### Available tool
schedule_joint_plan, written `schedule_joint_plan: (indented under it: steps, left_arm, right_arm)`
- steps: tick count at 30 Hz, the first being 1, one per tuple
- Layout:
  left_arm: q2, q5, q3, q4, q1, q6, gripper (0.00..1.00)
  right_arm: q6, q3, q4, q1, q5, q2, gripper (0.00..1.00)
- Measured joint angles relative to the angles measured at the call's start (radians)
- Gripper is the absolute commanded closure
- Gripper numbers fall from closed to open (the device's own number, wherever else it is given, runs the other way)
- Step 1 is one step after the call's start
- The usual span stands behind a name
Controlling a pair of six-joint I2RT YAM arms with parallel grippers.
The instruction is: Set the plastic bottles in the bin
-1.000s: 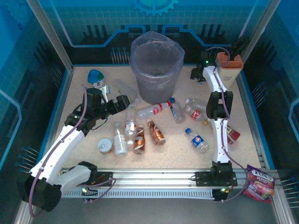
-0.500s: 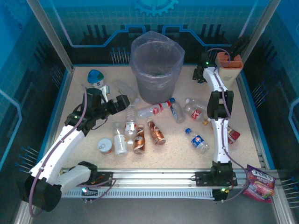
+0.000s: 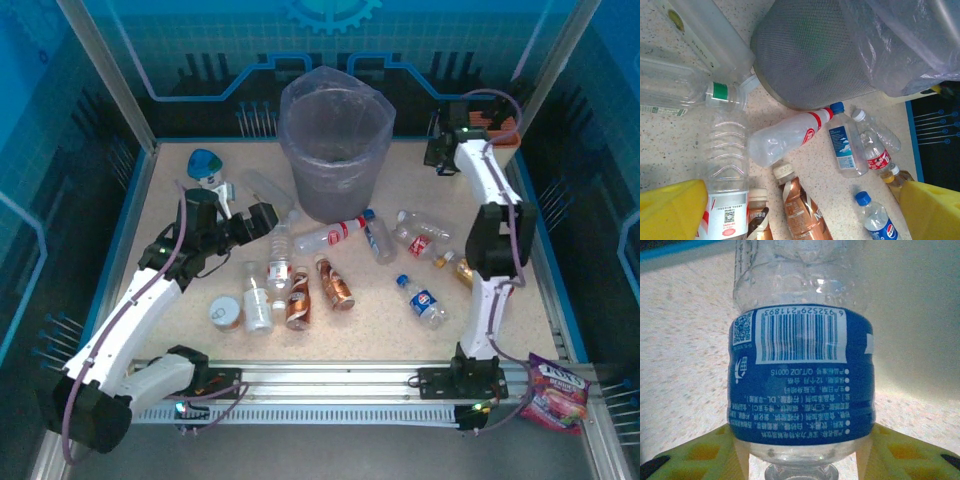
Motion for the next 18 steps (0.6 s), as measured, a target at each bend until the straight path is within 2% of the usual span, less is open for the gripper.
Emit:
schedule_joint_plan:
  steps: [5,11,18]
  left_arm:
    - [0.024,0.0,0.0,0.011,0.0,0.0,0.01]
    - [0.084,-0.043,-0.007,0.024,0.0,-0.01,0.01]
    - [0.134,-0.088,-0.052,0.028,0.002,-0.048,0.02]
  right_arm:
    - [-0.025,-0.043,-0.023,0.014,-0.028,-0.215,0.54]
    - [-0.05,-0.043,-0.077,0.068,-0.061,-0.391,0.54]
    - [-0.077,0.053,-0.186,0.18,-0.08,-0.415,0.55]
